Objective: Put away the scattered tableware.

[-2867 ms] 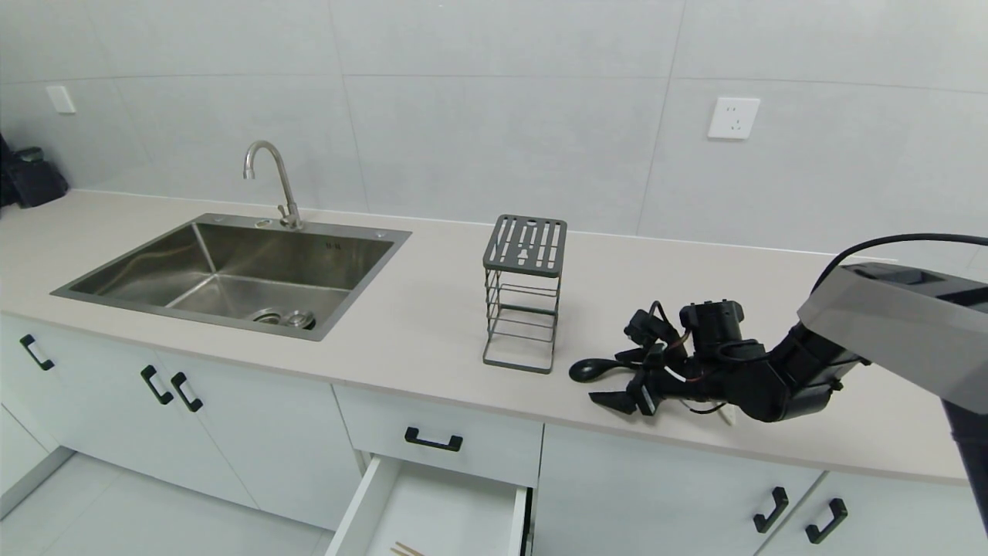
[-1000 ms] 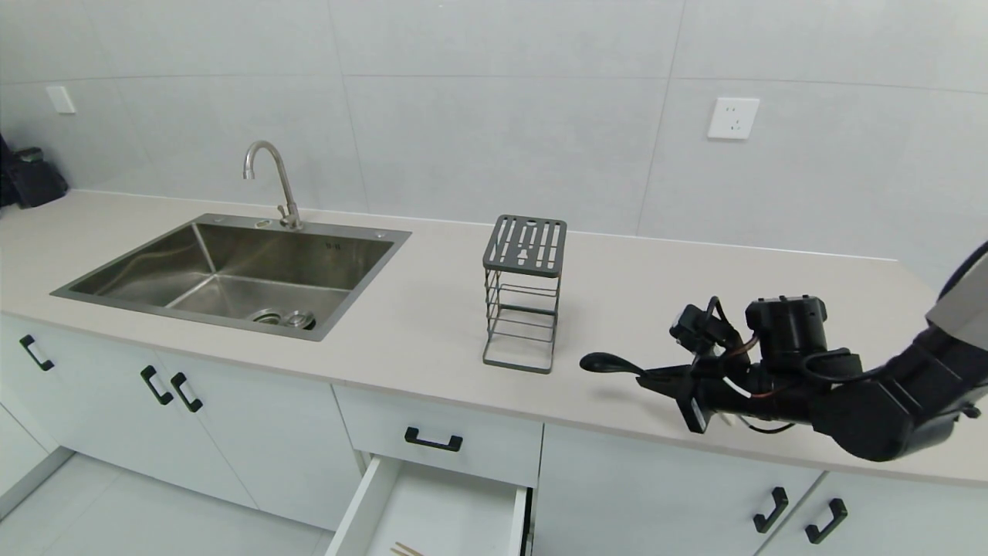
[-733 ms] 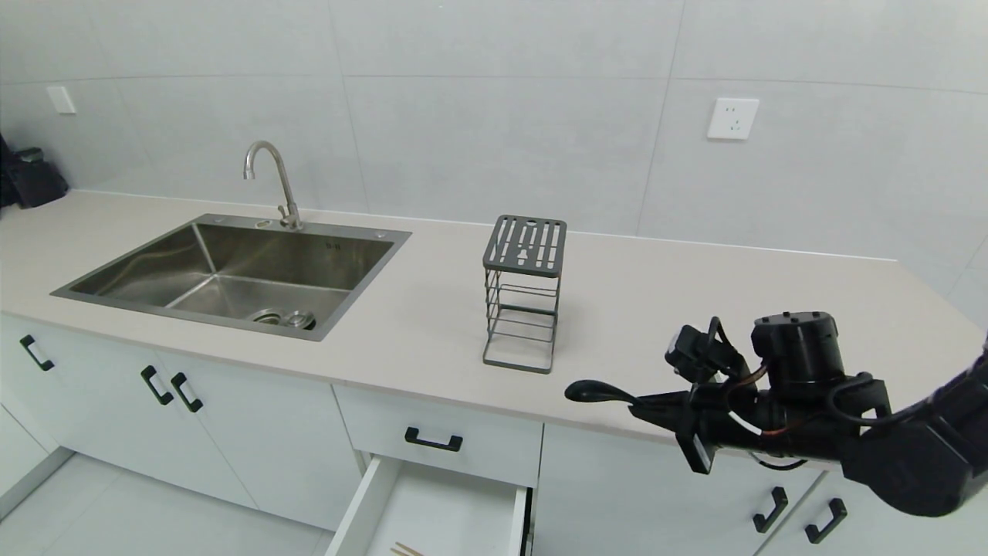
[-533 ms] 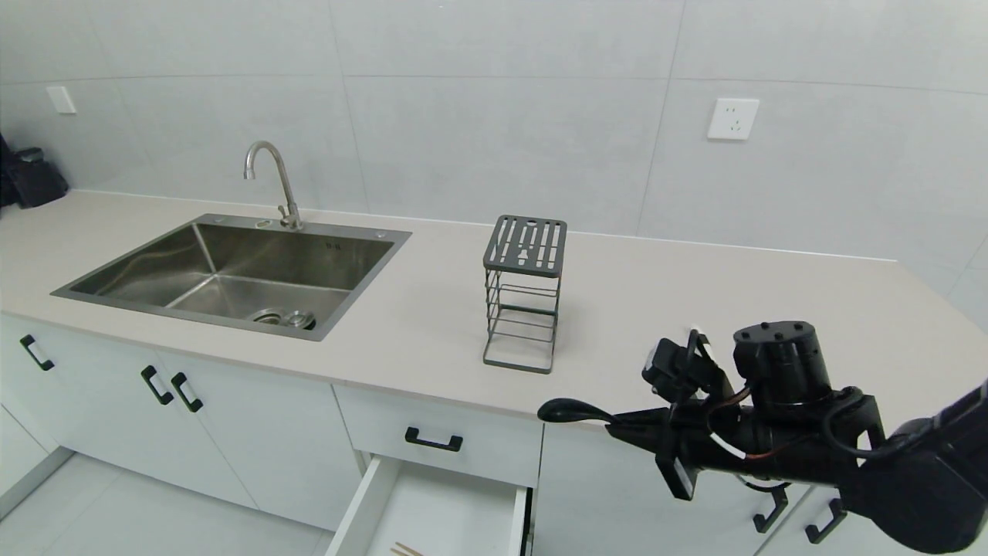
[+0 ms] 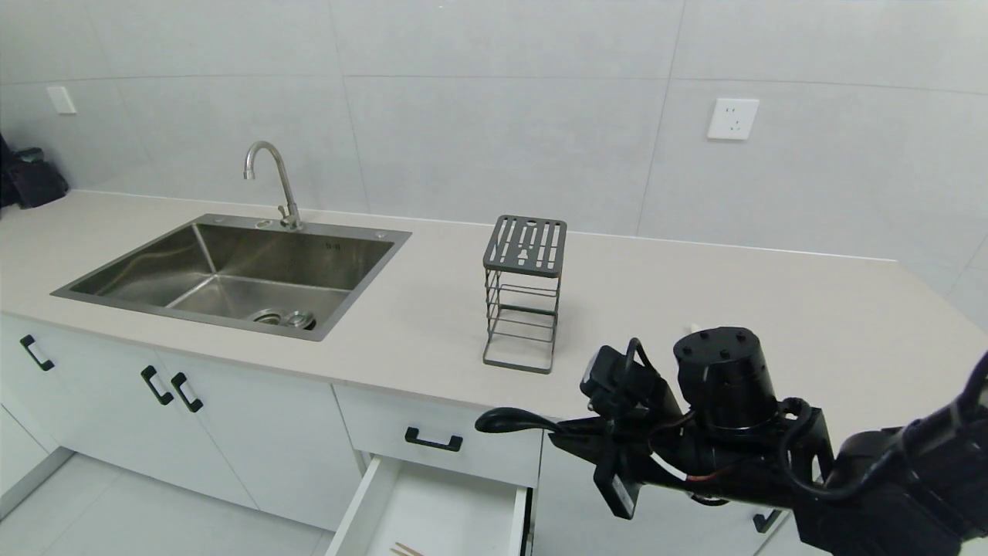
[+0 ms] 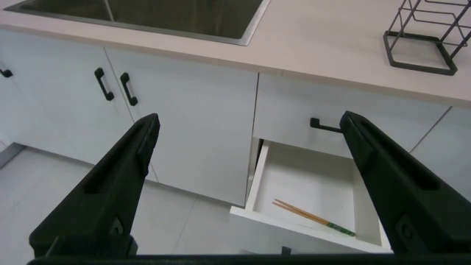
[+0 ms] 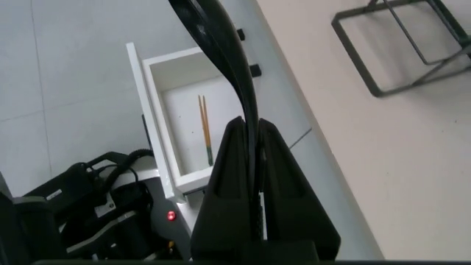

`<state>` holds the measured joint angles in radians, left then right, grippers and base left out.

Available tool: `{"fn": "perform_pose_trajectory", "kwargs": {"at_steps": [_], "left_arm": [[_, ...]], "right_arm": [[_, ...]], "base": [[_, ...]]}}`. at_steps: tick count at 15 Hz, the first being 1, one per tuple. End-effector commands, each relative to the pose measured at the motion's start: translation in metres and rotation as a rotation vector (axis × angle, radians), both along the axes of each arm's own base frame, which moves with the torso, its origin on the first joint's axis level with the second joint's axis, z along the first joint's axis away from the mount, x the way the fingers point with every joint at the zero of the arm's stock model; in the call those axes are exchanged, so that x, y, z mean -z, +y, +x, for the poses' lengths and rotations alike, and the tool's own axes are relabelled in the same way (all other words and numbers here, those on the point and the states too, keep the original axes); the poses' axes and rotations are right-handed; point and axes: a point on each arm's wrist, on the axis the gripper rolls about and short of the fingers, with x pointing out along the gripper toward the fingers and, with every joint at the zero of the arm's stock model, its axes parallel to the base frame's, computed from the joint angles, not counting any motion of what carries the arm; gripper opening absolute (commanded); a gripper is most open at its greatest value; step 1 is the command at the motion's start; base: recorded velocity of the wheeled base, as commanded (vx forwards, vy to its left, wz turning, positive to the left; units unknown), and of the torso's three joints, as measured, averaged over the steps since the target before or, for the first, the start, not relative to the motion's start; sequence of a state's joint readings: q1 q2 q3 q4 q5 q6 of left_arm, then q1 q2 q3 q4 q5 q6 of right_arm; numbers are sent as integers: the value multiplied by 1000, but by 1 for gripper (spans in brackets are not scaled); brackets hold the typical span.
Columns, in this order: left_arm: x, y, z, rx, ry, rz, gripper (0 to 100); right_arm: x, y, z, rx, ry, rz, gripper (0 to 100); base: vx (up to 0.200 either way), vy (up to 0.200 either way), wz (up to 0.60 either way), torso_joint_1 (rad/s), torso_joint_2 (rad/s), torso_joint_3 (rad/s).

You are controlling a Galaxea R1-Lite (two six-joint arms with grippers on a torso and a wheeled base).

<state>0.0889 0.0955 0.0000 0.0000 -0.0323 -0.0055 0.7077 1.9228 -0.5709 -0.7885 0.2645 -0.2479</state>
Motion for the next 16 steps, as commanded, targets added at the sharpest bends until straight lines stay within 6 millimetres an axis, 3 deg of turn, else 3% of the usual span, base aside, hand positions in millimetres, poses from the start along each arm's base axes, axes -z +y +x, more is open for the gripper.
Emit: {"fn": "perform_pose_trajectory", "kwargs": {"at_steps": [1,7,8,10,16], "left_arm": [[0,0,0,0,1,-1,100],[0,0,0,0,1,-1,100],[0,0,0,0,1,-1,100],[0,0,0,0,1,-1,100],[0,0,0,0,1,-1,100]], "right_arm": [[11,12,8,-14,13,-12,0],[39,66,32,-55,-1,-15,0],[40,67,32,-55,-2,-17,0],[49,92,30,-61,27,7,0],[38,129,31,0,-39,127,0]], "base": [[0,0,0,0,0,0],[0,0,0,0,0,0],[0,0,0,0,0,0],[0,0,0,0,0,0],[0,0,0,0,0,0]]}}
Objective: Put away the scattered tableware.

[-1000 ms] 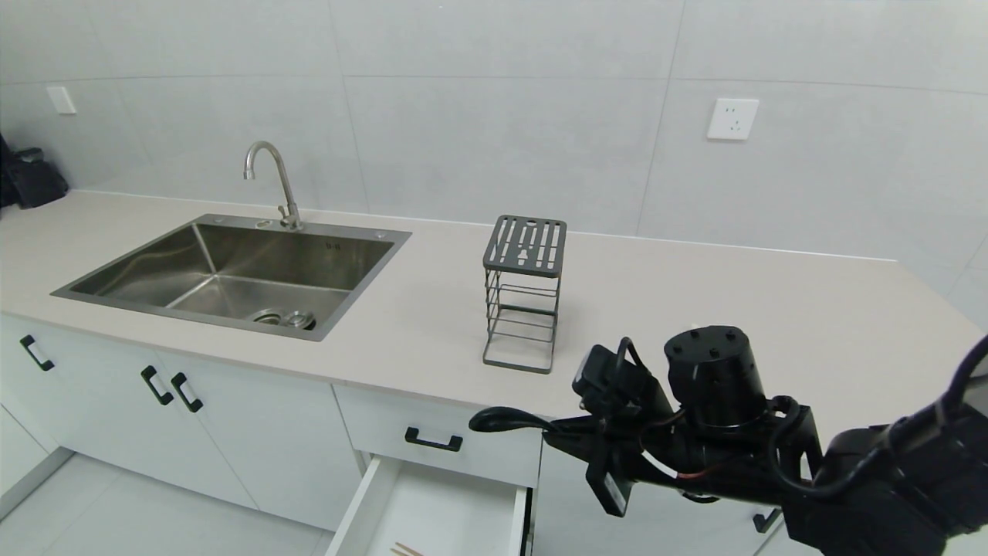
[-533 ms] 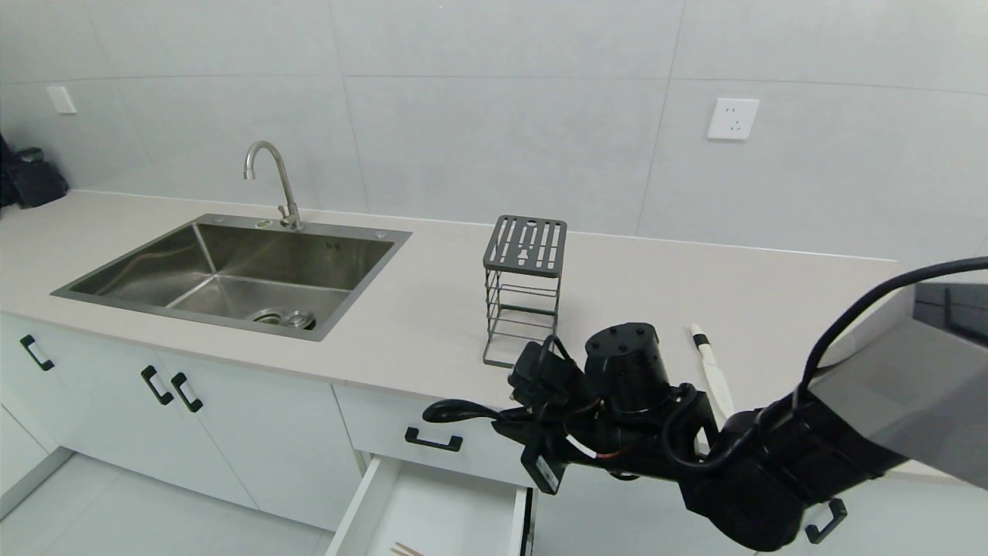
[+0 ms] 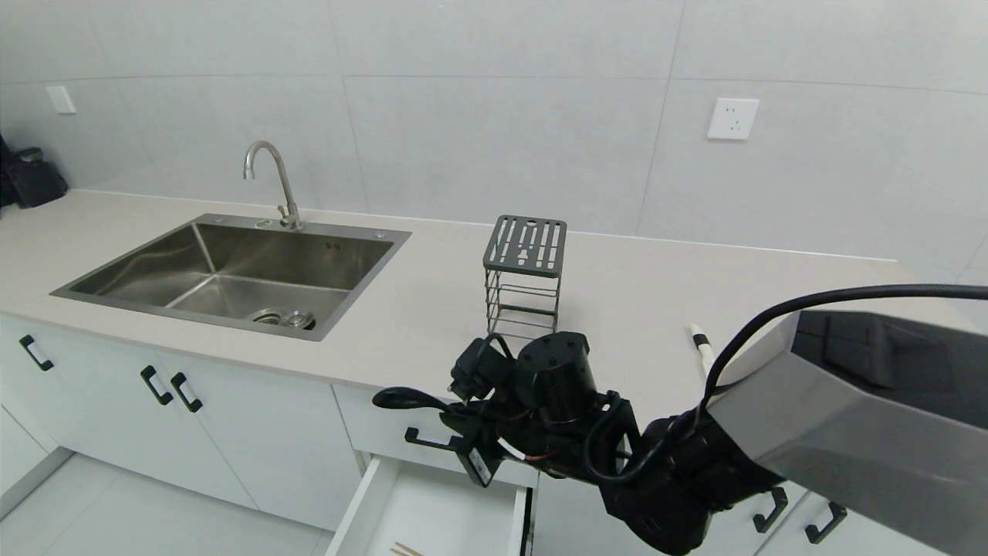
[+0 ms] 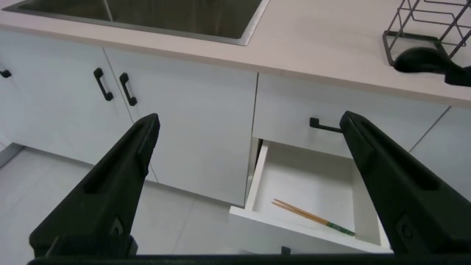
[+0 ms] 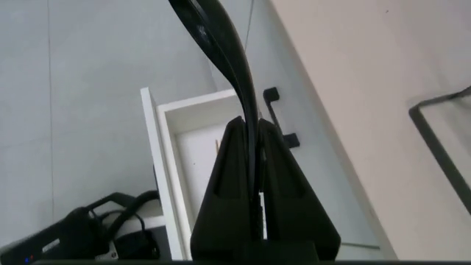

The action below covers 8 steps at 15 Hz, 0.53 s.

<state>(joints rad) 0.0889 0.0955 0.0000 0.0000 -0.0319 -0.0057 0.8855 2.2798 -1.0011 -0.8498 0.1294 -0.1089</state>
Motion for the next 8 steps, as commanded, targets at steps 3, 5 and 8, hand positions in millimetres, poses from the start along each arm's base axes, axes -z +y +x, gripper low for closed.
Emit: {"fn": "perform_pose_trajectory", "kwargs": {"at_steps": [3,5,8], "left_arm": [[0,0,0,0,1,-1,100],[0,0,0,0,1,-1,100],[0,0,0,-1,1,-1,100]], "right_arm": [[18,28,-13,19,-11,77,0],[18,37,-19,-4,-13,81,0],[21,37,-44,-67,80,-47,0]], "base": [[0,0,0,0,0,0],[0,0,0,0,0,0],[0,0,0,0,0,0]]}}
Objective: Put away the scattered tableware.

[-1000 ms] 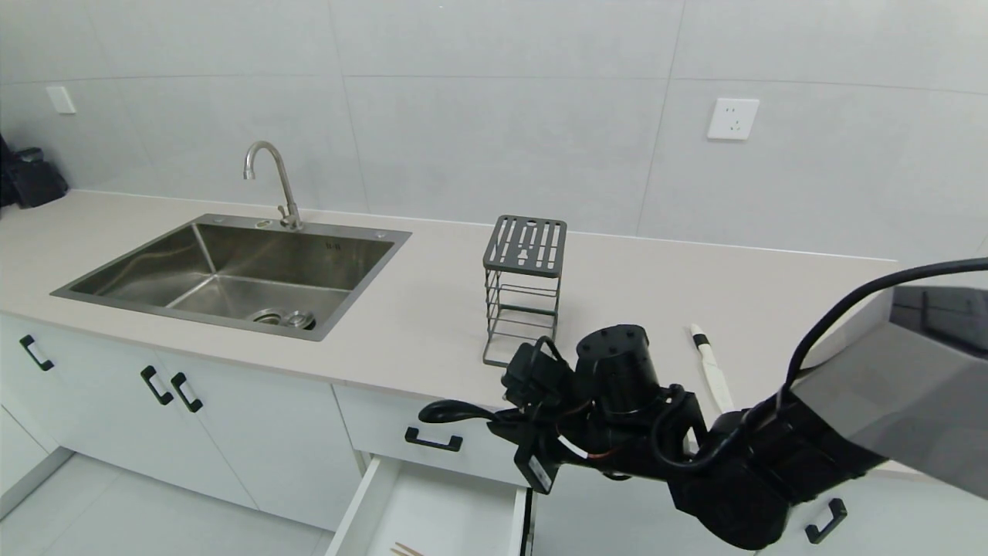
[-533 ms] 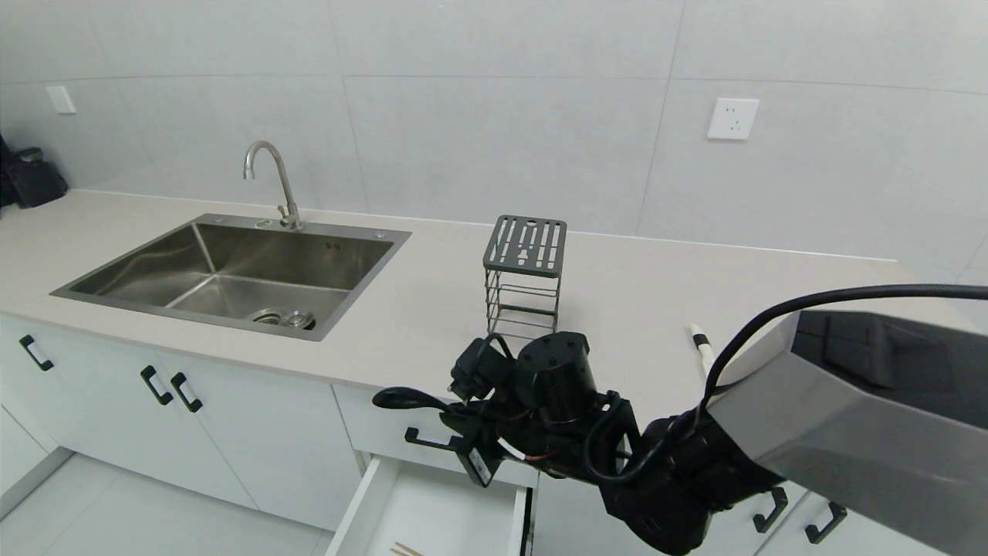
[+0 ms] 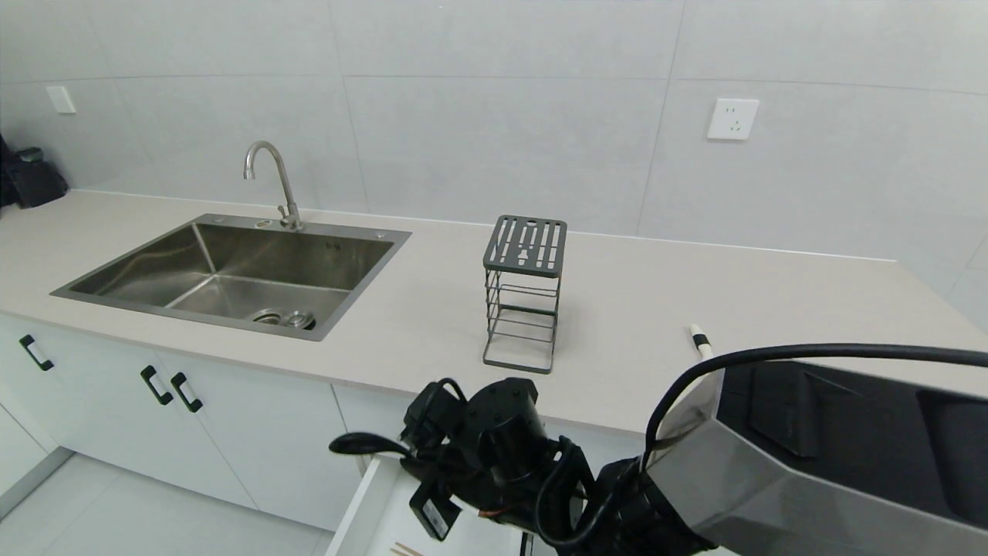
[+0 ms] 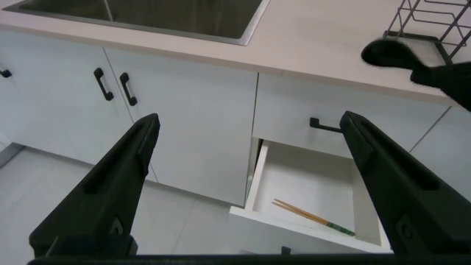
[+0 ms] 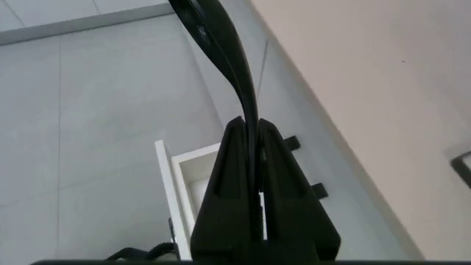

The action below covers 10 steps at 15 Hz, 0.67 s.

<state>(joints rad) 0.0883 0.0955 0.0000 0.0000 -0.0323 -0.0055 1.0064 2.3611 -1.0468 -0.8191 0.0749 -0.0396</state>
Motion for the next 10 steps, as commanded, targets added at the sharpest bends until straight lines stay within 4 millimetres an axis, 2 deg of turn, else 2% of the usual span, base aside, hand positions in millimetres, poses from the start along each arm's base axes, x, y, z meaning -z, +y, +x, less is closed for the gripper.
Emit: {"fn": "perform_pose_trajectory", "kwargs": {"at_steps": [1,4,5,10], "left_arm": [[0,0,0,-1,1,-1,100],[0,0,0,-1,1,-1,100],[0,0,0,-1,1,-1,100],[0,0,0,-1,1,-1,100]], "right_arm": [[-4,1,-10,-55,23,-13,0],[1,10,-9,-100,7,-47,0],[-2,16,-5,-136,-15,-128,0],[-12,28,3,-138,30,-187,0]], "base": [[0,0,0,0,0,0],[0,0,0,0,0,0],[0,0,0,0,0,0],[0,0,0,-13,17,11]]}}
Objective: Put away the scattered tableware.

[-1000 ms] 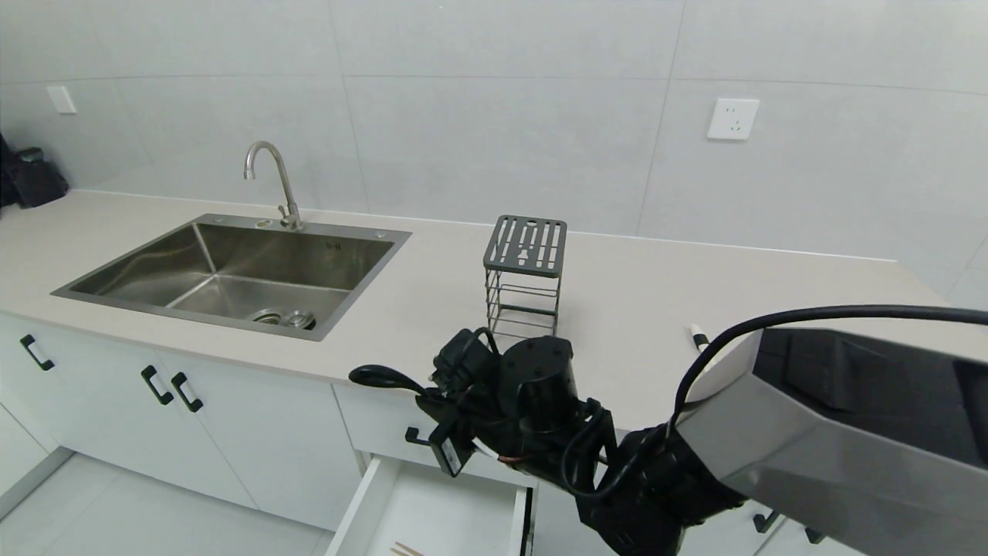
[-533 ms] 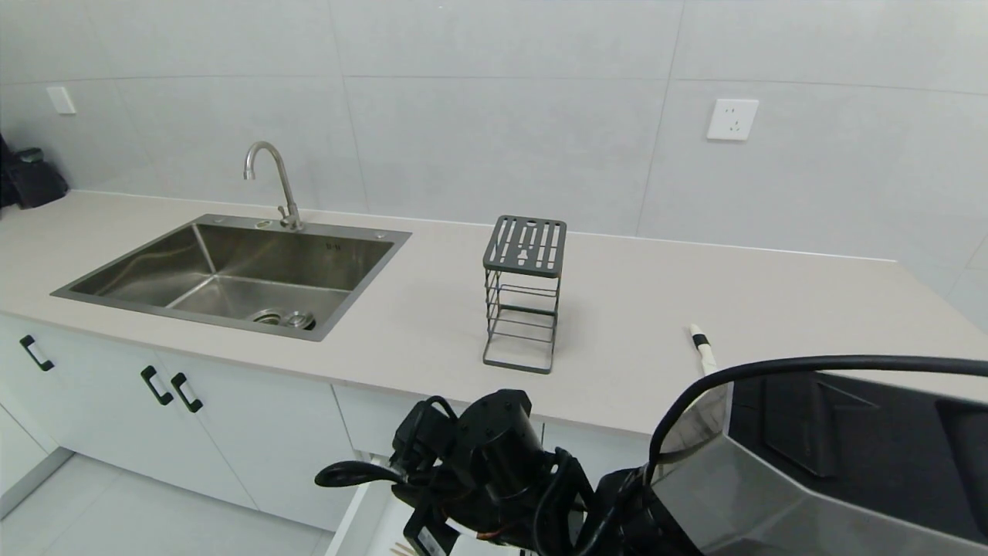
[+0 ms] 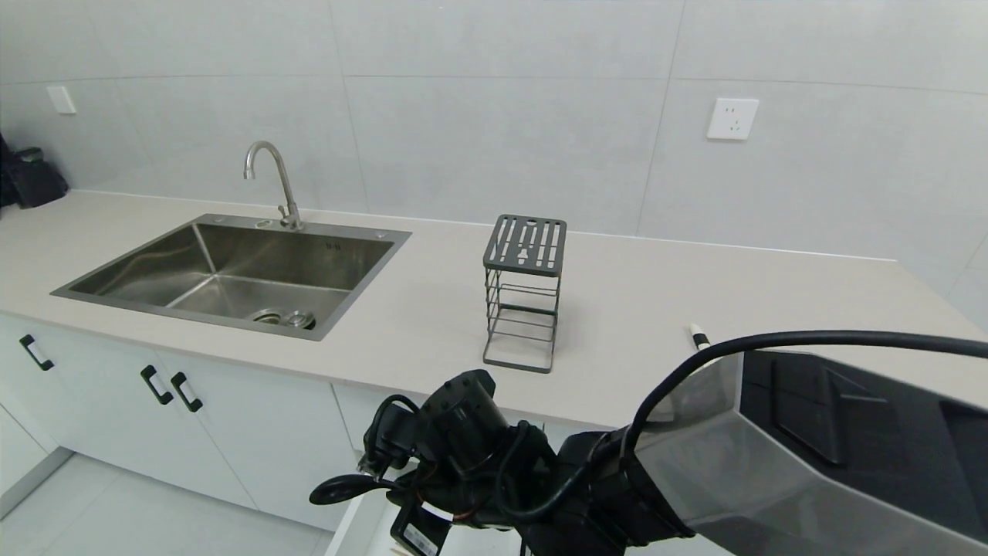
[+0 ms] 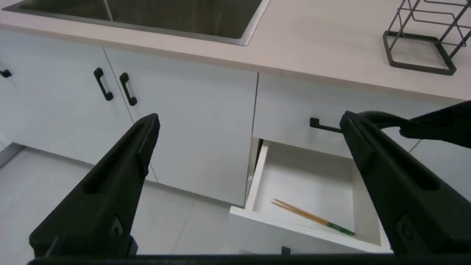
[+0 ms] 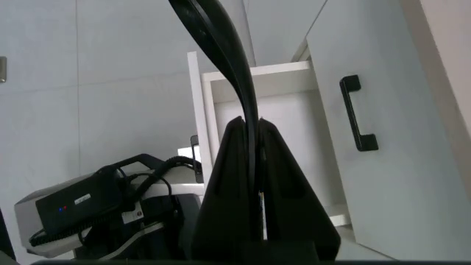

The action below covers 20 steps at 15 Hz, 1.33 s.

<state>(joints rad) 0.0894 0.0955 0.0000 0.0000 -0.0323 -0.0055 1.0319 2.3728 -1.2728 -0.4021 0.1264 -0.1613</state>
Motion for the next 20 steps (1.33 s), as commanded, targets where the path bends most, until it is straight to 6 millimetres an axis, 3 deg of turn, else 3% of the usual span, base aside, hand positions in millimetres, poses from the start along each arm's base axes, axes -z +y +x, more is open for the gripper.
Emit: {"fn": "perform_pose_trajectory", "kwargs": {"at_steps": [1,14,20], "left_arm": [[0,0,0,0,1,-1,100],[0,0,0,-1,1,-1,100],[0,0,0,0,1,-1,100]], "right_arm": [[-5,5,4,0,-5,8,0],[5,11,7,1,0,-2,0],[8,11,23,95,-65,-27,0]], "base": [[0,0,0,-129,286,139],[0,0,0,-260,512,248],[0,0,0,-262,500,235]]}}
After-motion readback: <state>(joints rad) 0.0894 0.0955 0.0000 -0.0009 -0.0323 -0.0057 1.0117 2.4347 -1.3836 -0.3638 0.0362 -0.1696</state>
